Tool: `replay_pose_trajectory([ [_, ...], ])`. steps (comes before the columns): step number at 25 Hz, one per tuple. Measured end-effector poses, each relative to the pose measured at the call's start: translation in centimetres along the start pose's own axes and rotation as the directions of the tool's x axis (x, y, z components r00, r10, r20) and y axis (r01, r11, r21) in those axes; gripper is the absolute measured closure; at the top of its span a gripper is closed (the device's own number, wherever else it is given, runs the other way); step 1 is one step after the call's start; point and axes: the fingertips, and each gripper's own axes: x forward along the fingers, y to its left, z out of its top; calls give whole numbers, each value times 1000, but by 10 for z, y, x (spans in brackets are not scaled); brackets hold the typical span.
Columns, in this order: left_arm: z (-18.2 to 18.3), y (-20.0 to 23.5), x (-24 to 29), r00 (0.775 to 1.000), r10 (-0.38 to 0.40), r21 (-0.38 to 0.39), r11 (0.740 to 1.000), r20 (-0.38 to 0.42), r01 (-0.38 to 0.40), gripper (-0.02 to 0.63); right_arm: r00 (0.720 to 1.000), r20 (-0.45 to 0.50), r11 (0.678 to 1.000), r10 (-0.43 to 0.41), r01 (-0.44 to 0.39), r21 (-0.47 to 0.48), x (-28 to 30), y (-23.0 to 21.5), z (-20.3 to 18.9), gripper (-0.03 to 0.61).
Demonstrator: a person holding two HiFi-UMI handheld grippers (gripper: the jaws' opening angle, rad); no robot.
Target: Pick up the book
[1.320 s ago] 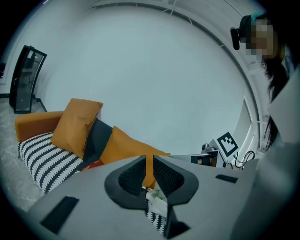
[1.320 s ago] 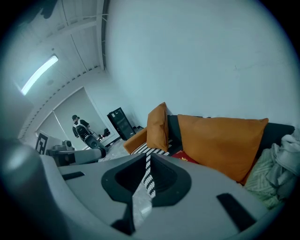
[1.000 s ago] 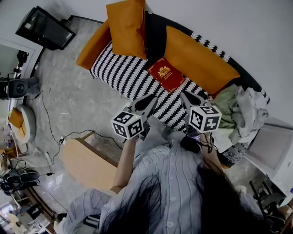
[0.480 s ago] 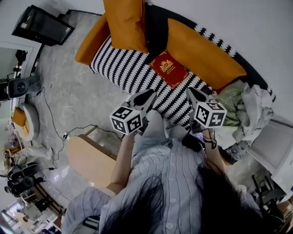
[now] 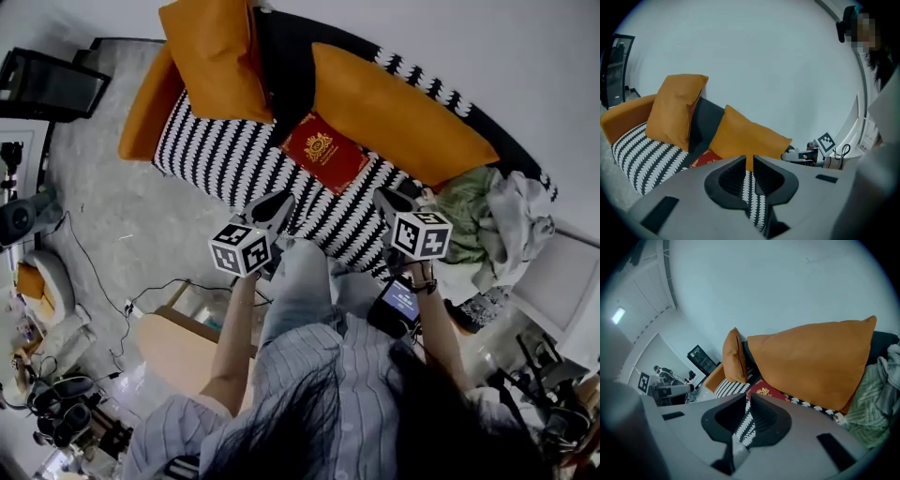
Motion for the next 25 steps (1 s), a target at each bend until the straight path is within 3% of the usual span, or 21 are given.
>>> replay_pose_trajectory([
  [5,-13,43,37,998,-5,-17,1000,-56,4,575,997,-14,997,-75,75,-10,42,-38,-9,538],
  [9,-24,83,67,995,7,-22,1000,-101,-9,575,996,-36,996,-84,84,6,84,-61,-18,538],
  [16,-61,141,112,976,3,-54,998,-216,-15,561,994,-37,974,-100,106,201,138,-117,-41,531],
  [18,-71,155,121,972,-11,-81,997,-236,-8,553,991,-56,960,-118,128,249,153,-133,-54,468],
  [21,-92,170,135,953,-40,-78,997,-299,17,499,989,-81,954,-123,140,264,170,-145,-66,419],
  [25,-119,189,147,926,-84,-90,994,-368,55,397,989,-112,976,-98,118,186,194,-145,-82,364],
])
